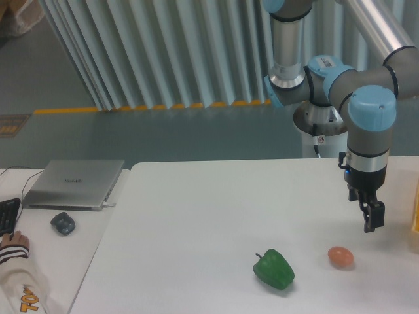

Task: Place the red pepper on the table
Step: 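Move the open gripper away from the table out of view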

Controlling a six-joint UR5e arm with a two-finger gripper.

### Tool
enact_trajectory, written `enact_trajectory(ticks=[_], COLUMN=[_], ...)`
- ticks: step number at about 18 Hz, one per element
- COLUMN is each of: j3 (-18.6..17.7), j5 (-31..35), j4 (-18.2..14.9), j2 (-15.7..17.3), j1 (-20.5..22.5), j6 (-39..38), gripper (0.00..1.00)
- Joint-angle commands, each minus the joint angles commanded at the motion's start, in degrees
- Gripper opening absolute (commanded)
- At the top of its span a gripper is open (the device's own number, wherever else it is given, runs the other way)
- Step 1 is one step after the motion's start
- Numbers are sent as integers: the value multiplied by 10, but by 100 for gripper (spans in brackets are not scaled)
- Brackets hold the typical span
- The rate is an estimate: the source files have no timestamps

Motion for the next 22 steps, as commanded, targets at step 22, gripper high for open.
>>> enact_trajectory(ticks=[22], j3=[7], j5=[11], j4=[30], j2=[3], j1=[113], j6=[133], gripper=[100])
